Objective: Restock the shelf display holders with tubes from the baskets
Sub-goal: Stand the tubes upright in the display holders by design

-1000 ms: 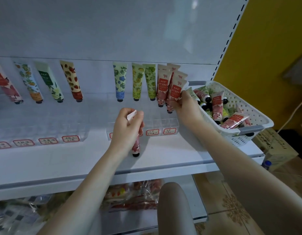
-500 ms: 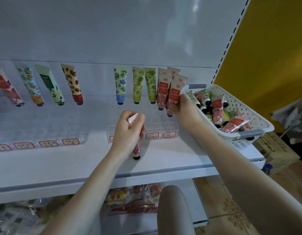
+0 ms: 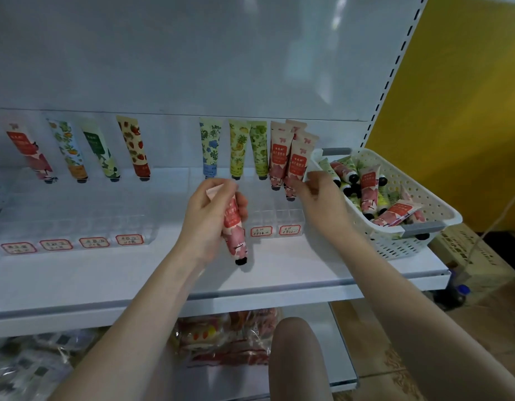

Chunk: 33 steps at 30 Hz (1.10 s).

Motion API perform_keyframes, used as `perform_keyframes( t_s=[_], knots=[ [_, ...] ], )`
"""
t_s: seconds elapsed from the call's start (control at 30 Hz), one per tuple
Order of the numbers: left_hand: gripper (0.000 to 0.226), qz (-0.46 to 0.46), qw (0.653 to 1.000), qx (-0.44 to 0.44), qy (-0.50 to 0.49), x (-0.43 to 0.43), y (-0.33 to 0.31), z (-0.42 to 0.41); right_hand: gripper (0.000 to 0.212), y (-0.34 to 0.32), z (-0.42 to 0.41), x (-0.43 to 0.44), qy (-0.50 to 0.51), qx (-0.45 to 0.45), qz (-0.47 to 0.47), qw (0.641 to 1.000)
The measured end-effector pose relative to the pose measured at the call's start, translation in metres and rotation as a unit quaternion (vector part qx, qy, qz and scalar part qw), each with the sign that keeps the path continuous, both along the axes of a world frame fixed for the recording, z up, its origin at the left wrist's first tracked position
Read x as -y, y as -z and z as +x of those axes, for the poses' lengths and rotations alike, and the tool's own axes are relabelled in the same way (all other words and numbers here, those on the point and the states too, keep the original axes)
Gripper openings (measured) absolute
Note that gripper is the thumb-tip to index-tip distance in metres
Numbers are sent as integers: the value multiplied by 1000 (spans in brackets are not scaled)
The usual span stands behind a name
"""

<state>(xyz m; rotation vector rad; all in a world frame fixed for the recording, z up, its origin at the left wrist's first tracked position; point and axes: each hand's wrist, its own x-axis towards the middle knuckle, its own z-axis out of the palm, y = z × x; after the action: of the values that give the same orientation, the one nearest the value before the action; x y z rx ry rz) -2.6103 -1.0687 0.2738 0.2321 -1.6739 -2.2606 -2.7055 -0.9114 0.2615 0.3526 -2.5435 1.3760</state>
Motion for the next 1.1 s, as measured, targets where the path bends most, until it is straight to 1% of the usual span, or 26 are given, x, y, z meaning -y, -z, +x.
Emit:
perform_keyframes(
  t_s=[0.07,0.17,0.23,0.33,0.4,0.5,0.53,0.6,0.67,0.7,0.73,0.8,0.87,0.9,0.93,1.0,1.1],
  knots=[
    [7,32,999,-27,11,1,-7,-2,20,-4,21,-4,-59,5,-15,998],
    [4,57,996,-69,26,-2,-21,-5,10,-6,45,-8,-193,93,-44,976],
    [10,62,993,-88,42,-7,-29,-5,9,-7,55,-7,-237,117,-71,962],
    [18,36,992,-105,51,-15,-36,-3,19,-8,64,-1,-264,91,-98,955],
    [20,12,992,-115,58,-20,-38,-1,18,-10,67,1,-269,61,-103,956],
    [19,-29,992,-111,56,-24,-38,0,15,-10,68,2,-265,30,-85,960],
    [19,-55,992,-108,43,-24,-35,-1,15,-9,68,2,-260,30,-82,962],
    [18,-145,985,-96,-11,-24,-25,-4,16,-5,65,1,-244,33,-77,966],
    [20,-242,964,-90,-67,-21,-8,-3,10,-1,58,-1,-203,28,-73,976],
    [22,-286,952,-82,-75,-19,2,-1,8,-1,53,-3,-171,24,-72,982],
    [25,-336,937,-68,-72,-16,15,2,13,-1,47,-4,-135,21,-76,988],
    [27,-448,892,-30,-51,-9,45,8,16,-5,32,-5,-71,12,-78,994],
    [21,-550,834,-32,-35,-2,70,13,13,-14,20,-3,-32,-18,-50,998],
    [15,-582,812,-47,-24,0,77,13,13,-17,15,-1,-21,-31,-32,999],
    [16,-598,799,-60,-17,2,81,14,15,-21,11,1,-13,-41,-16,999],
    [23,-615,785,-74,-10,3,83,12,17,-23,5,7,3,-53,8,999],
    [31,-638,767,-72,-1,3,87,10,23,-18,-3,18,6,-65,7,998]
  ],
)
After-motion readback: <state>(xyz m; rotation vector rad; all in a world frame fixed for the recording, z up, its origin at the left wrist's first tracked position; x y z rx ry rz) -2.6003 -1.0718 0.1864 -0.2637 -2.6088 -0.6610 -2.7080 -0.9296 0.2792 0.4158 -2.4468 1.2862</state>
